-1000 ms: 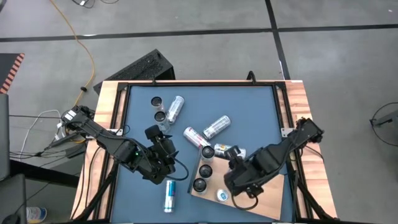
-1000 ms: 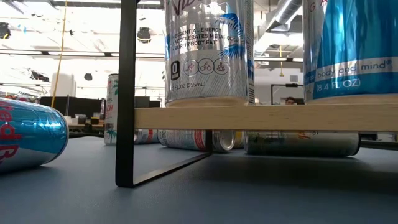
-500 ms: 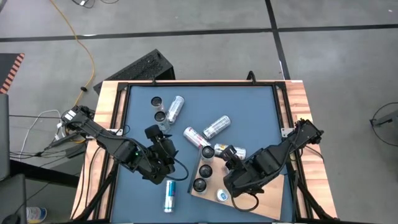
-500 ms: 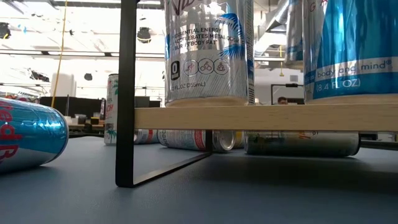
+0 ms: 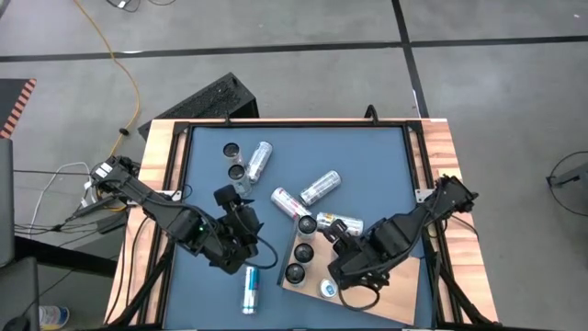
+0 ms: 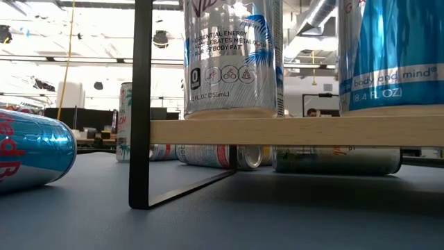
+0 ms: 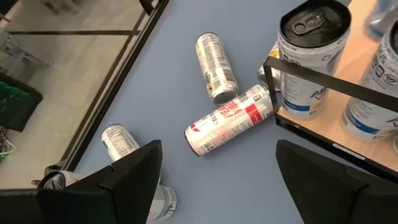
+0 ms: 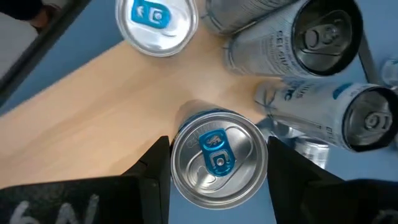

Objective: Place canned beverage on shelf
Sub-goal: Put the right blue soda can on the shelf

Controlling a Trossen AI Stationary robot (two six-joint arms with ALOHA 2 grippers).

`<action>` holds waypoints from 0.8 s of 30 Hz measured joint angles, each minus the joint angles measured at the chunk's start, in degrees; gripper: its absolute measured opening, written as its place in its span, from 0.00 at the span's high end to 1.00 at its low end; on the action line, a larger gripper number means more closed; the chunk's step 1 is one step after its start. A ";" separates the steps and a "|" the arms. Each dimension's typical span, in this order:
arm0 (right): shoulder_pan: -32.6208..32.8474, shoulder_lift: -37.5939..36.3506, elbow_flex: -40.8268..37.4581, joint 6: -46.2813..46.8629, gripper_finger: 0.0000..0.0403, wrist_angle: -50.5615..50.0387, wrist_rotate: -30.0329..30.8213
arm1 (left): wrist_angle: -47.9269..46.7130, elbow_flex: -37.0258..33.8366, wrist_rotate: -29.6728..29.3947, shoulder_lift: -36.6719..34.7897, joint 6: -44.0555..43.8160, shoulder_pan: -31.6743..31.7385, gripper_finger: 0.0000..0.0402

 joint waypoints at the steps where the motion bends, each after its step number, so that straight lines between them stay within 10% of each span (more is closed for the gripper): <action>1: -0.15 0.00 0.00 -0.37 0.57 0.01 0.01 | 0.00 0.00 -0.04 0.00 0.33 -0.16 0.25; 16: -6.37 -4.03 -0.40 -3.05 0.57 -0.79 -4.95 | 4.22 0.00 -0.57 0.00 4.99 -0.87 0.25; 24: -7.92 -21.27 -23.55 -2.92 0.57 13.10 -3.19 | 6.14 0.00 -0.68 0.00 6.60 -0.82 0.25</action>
